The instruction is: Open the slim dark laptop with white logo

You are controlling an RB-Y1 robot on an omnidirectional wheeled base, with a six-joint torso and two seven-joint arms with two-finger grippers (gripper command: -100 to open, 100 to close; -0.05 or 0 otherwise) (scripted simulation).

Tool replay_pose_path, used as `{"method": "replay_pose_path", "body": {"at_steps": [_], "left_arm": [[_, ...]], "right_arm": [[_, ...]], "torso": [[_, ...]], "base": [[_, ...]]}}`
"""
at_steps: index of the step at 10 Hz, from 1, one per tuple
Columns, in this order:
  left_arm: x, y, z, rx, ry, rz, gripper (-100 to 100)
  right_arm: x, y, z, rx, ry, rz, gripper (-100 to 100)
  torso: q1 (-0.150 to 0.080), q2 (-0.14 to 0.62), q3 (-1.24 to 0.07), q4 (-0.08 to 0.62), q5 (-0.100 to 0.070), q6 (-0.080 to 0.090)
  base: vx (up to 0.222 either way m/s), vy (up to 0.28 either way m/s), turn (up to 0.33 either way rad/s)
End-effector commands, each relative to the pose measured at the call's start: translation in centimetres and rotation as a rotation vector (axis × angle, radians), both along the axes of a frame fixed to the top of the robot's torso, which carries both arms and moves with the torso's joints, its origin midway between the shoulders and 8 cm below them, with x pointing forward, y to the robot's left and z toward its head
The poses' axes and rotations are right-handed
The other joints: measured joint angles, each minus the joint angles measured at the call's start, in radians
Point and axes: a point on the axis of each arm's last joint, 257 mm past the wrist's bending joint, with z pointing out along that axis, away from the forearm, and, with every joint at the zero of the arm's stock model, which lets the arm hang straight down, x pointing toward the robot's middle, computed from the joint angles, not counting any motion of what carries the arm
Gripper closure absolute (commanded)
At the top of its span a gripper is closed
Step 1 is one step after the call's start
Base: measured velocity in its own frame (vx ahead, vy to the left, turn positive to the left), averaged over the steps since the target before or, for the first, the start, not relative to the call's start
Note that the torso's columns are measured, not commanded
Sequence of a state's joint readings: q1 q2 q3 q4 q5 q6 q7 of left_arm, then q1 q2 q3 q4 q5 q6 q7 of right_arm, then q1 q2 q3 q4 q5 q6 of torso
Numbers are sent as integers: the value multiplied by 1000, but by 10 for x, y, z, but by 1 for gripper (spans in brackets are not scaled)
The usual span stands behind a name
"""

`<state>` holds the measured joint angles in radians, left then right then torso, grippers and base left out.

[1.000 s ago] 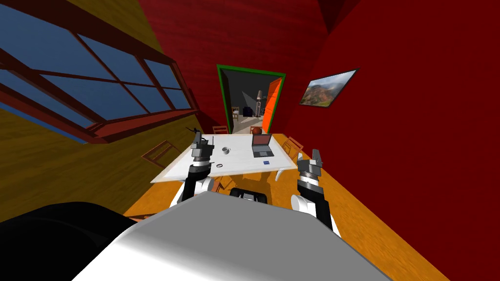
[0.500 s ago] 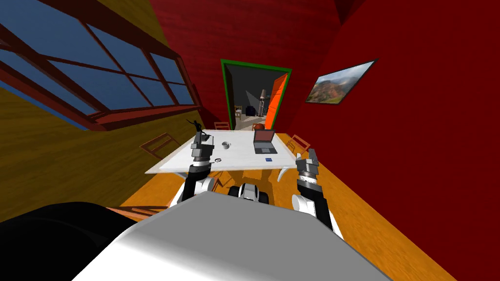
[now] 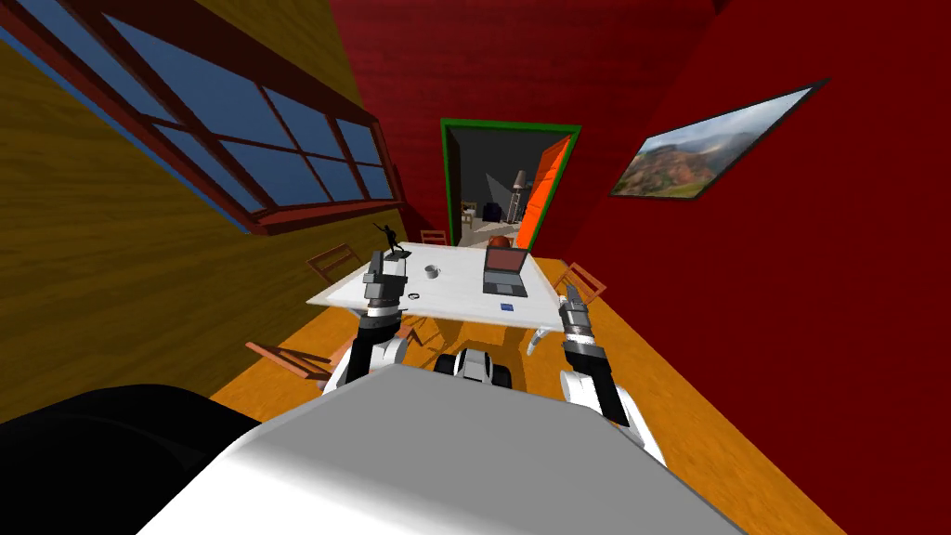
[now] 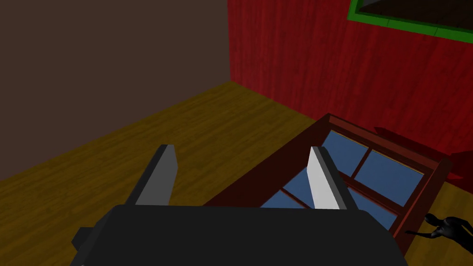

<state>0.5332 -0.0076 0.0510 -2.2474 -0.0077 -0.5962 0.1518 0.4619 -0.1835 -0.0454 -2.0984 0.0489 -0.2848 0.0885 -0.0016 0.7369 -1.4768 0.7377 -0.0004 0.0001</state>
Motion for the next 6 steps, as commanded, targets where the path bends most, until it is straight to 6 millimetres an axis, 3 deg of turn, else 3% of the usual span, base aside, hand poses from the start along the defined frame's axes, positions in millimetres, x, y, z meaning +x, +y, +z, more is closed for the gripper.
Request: {"method": "replay_pose_path", "body": {"at_steps": [1, 3, 4, 6], "left_arm": [[0, 0, 0, 0, 0, 0, 0], [0, 0, 0, 0, 0, 0, 0], [0, 0, 0, 0, 0, 0, 0], [0, 0, 0, 0, 0, 0, 0]], "right_arm": [[12, -9, -24, -135, 66, -28, -100], [24, -22, -48, -294, 142, -61, -100], [24, -23, -53, -316, 152, -67, -100], [34, -46, -85, -497, 245, -111, -100]], "torso": [[6, 1, 1, 0, 1, 1], [1, 3, 2, 1, 1, 1], [-3, 1, 1, 1, -1, -1], [3, -1, 0, 0, 1, -1]], "base": [[-14, -139, 284], [-40, -233, 444], [-4, -203, 233], [-23, -205, 398]]}}
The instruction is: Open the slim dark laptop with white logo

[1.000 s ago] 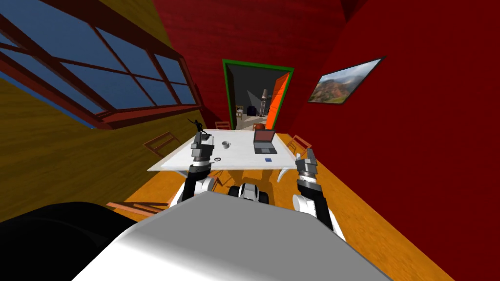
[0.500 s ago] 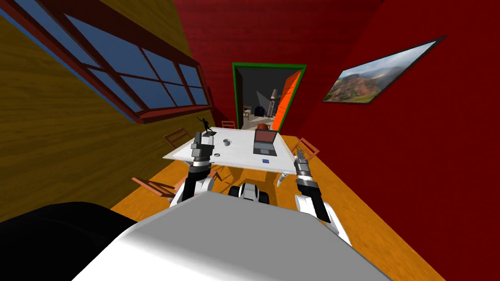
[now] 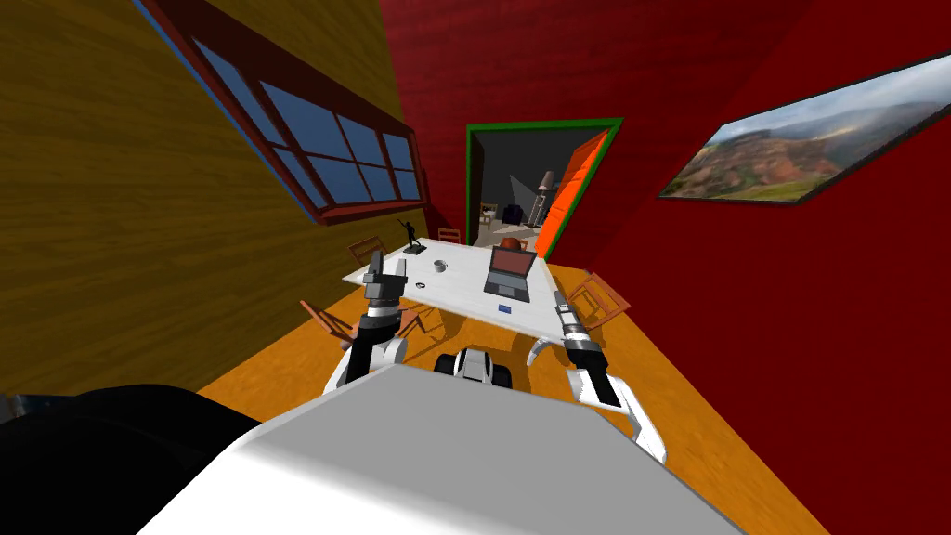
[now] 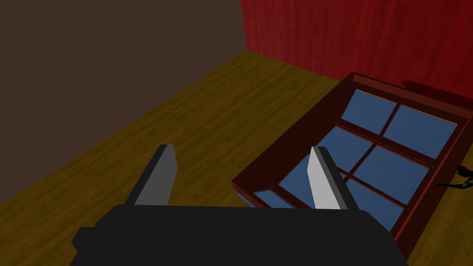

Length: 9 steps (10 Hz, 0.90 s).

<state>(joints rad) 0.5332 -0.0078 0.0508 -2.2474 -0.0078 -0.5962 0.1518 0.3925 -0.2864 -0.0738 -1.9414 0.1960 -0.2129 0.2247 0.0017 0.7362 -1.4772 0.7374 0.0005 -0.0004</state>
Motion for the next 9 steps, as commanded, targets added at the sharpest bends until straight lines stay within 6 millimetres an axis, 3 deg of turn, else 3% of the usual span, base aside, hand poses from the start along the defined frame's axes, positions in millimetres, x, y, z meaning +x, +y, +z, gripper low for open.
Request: {"method": "replay_pose_path", "body": {"at_steps": [1, 3, 5, 6, 7, 8, 9], "left_arm": [[0, 0, 0, 0, 0, 0, 0], [0, 0, 0, 0, 0, 0, 0], [0, 0, 0, 0, 0, 0, 0], [0, 0, 0, 0, 0, 0, 0], [0, 0, 0, 0, 0, 0, 0], [0, 0, 0, 0, 0, 0, 0], [0, 0, 0, 0, 0, 0, 0]], "right_arm": [[6, -19, -23, -155, 73, -38, -100], [10, -34, -39, -259, 123, -63, -100], [15, -66, -63, -440, 211, -114, -100], [14, -70, -71, -472, 230, -119, -100], [14, -91, -85, -563, 284, -147, -100], [14, -91, -86, -581, 286, -148, -100], [14, -111, -93, -684, 330, -176, -100]], "torso": [[-2, 2, 1, 1, 0, 0], [0, 2, 1, 1, 0, 0], [0, 1, 1, 1, 0, 0], [-4, 2, 1, 1, -1, 0], [-3, 3, 2, 1, -1, 2], [-2, 3, 2, 1, -1, 0], [0, 0, 0, 0, 0, 1]], "base": [[-25, -184, 200], [-44, -141, 250], [-44, -139, 399], [-75, -153, 263], [-87, -145, 393], [-46, -122, 179], [-43, -127, 348]]}}
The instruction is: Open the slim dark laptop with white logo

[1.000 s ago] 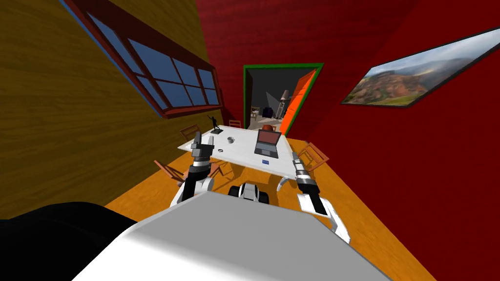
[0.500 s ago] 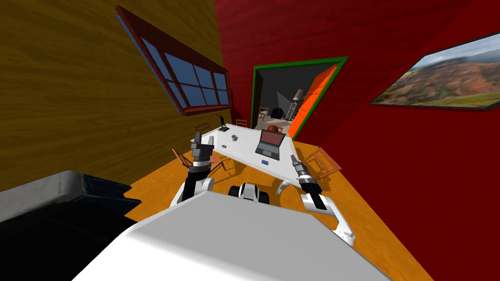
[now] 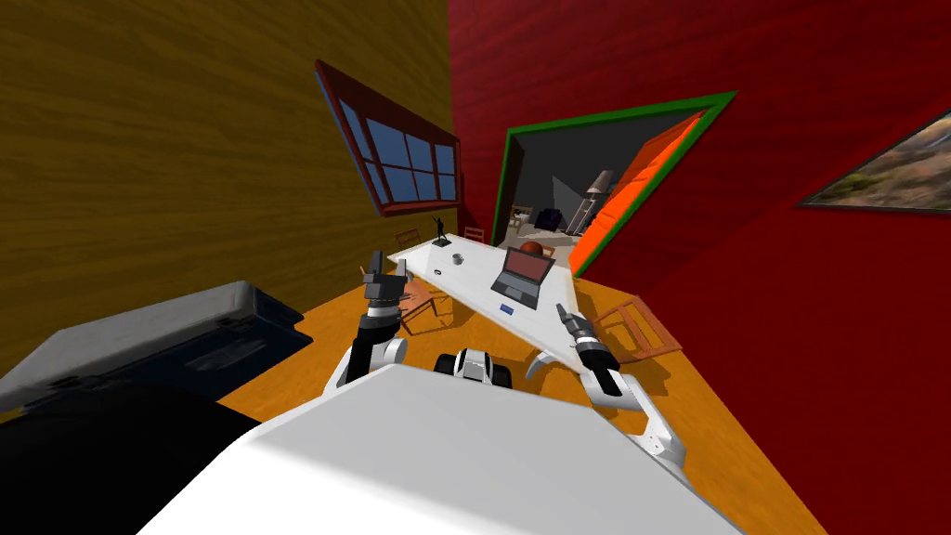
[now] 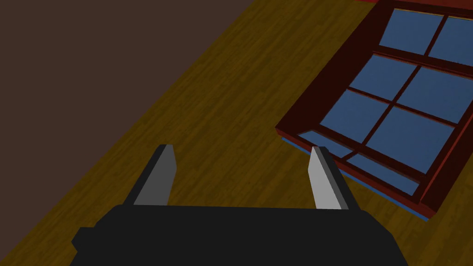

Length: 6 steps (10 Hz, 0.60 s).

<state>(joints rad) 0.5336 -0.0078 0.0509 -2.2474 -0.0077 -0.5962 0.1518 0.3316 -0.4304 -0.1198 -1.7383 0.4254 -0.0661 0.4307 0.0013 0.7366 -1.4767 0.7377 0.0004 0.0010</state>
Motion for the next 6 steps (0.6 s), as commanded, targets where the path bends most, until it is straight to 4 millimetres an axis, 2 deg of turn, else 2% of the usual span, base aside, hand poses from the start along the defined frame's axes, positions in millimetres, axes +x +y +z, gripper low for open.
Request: {"method": "replay_pose_path", "body": {"at_steps": [1, 2, 3, 5, 6], "left_arm": [[0, 0, 0, 0, 0, 0, 0], [0, 0, 0, 0, 0, 0, 0], [0, 0, 0, 0, 0, 0, 0], [0, 0, 0, 0, 0, 0, 0], [0, 0, 0, 0, 0, 0, 0]], "right_arm": [[0, -28, -17, -133, 68, -35, -100], [-1, -50, -23, -238, 113, -61, -100], [-3, -53, -30, -242, 128, -67, -100], [-12, -104, -43, -430, 234, -132, -100], [-15, -108, -49, -460, 254, -133, -100]], "torso": [[-1, -1, -1, 0, 0, -2], [0, 0, 0, 0, 0, 0], [0, 1, 0, 0, 0, -2], [-1, 3, 1, 1, 0, -2], [-3, 4, 2, 1, -1, -1]], "base": [[-44, -101, 186], [-50, -84, 391], [-43, -75, 194], [-80, -96, 377], [-73, -102, 256]]}}
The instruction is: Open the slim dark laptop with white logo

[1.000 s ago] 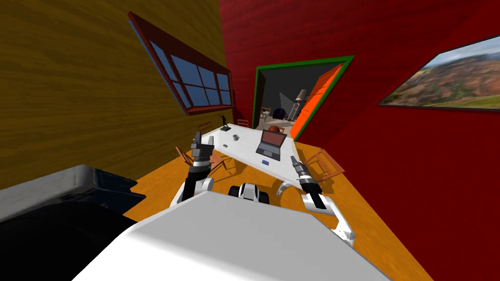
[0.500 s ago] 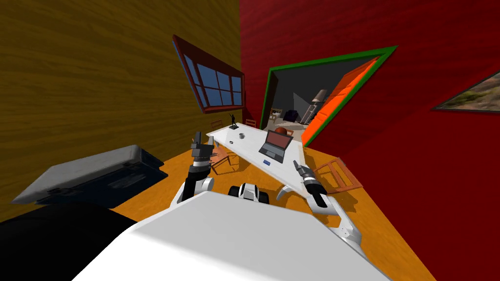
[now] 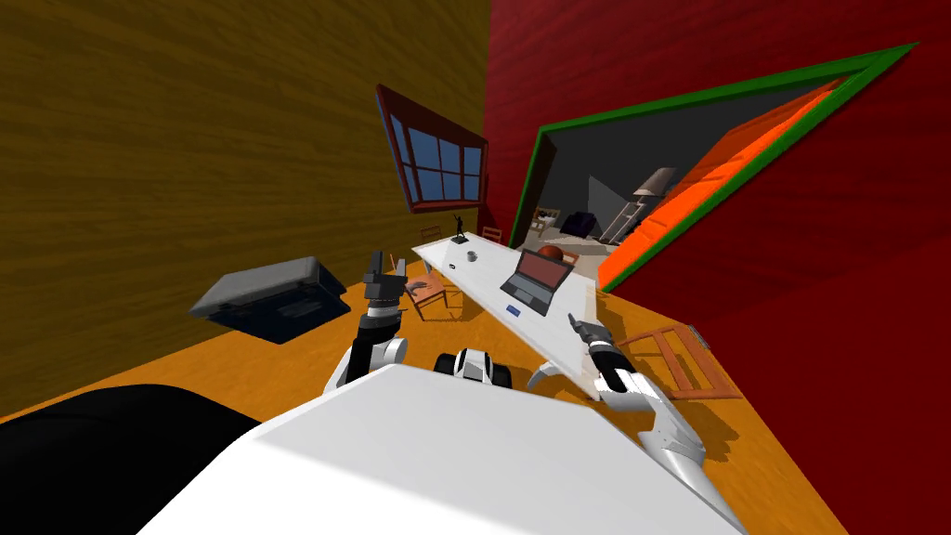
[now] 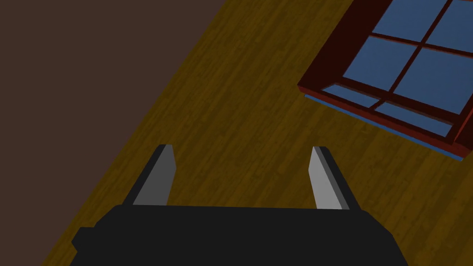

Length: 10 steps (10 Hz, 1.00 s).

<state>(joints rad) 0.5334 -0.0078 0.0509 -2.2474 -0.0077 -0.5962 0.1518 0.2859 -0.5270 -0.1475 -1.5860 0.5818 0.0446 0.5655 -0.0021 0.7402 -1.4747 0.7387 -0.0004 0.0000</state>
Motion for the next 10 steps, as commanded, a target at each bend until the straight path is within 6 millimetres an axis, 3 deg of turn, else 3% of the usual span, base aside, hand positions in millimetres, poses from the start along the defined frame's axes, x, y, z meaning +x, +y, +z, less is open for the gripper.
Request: {"method": "replay_pose_path", "body": {"at_steps": [1, 2, 3, 4, 5, 7, 9, 10], "left_arm": [[0, 0, 0, 0, 0, 0, 0], [0, 0, 0, 0, 0, 0, 0], [0, 0, 0, 0, 0, 0, 0], [0, 0, 0, 0, 0, 0, 0], [0, 0, 0, 0, 0, 0, 0], [0, 0, 0, 0, 0, 0, 0], [0, 0, 0, 0, 0, 0, 0], [0, 0, 0, 0, 0, 0, 0]], "right_arm": [[-12, -47, -10, -181, 98, -56, -100], [-15, -51, -17, -193, 116, -61, -100], [-24, -79, -19, -296, 175, -94, -100], [-28, -82, -25, -296, 188, -100, -100], [-35, -106, -21, -395, 237, -129, -100], [-40, -111, -28, -397, 256, -136, -100], [-66, -165, -26, -571, 378, -210, -100], [-66, -166, -26, -591, 386, -206, -100]], "torso": [[1, -2, -1, -1, 0, 1], [2, -4, -2, -1, 0, -1], [4, -5, -3, -2, 1, 1], [4, -4, -2, -1, 1, -1], [4, -3, -2, -1, 1, 1], [2, -2, -1, -1, 0, 1], [3, -3, -2, -1, 1, -2], [1, -2, -1, -1, 0, 0]], "base": [[-53, -90, 407], [-30, -67, 178], [-37, -49, 356], [-34, -41, 200], [-34, -38, 357], [-22, -28, 60], [-26, -28, 397], [-24, -35, 220]]}}
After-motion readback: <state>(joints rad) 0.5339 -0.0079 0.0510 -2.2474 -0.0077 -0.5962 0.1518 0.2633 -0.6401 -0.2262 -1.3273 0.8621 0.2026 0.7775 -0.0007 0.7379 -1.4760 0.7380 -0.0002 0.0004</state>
